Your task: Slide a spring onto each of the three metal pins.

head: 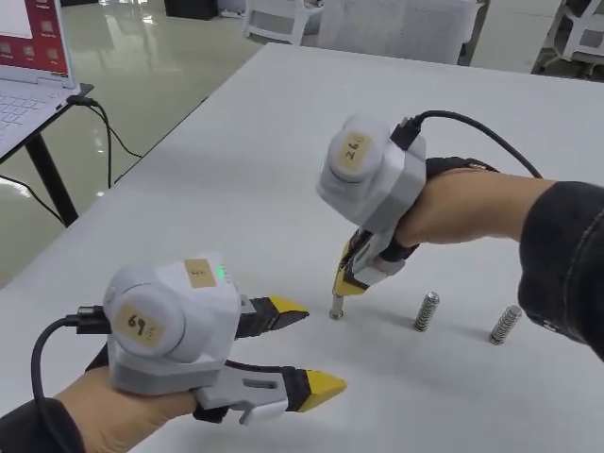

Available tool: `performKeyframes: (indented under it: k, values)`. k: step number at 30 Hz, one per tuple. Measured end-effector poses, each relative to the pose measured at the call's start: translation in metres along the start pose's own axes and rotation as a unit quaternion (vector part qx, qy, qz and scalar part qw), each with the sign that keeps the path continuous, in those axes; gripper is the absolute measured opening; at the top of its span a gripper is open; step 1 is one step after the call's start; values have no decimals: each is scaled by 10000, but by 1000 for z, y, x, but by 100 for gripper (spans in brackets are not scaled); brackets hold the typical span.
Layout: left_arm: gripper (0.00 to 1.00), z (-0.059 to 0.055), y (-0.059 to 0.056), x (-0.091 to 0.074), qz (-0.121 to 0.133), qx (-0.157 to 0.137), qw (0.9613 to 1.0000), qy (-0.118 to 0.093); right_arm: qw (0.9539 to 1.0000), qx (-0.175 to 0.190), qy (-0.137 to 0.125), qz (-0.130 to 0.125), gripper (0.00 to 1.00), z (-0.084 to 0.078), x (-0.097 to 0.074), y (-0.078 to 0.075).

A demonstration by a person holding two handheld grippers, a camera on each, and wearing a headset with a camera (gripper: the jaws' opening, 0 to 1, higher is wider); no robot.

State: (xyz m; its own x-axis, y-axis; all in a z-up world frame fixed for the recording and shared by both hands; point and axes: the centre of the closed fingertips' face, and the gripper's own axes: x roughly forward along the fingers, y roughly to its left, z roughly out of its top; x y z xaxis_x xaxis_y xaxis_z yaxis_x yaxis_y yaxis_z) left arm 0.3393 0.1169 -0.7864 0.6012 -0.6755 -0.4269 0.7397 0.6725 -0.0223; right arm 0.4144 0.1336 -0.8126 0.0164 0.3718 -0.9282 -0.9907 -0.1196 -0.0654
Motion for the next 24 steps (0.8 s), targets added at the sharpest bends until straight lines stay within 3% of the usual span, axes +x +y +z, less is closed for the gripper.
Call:
performKeyframes:
  k: [16,24]
  values:
    - [42,-1,1,0,1,-19,10000,-1,9998,74,152,88,8,-9,22,0]
    - [42,0,0,1,-8,-18,10000,-2,9992,181,332,138,8,-22,25,0]
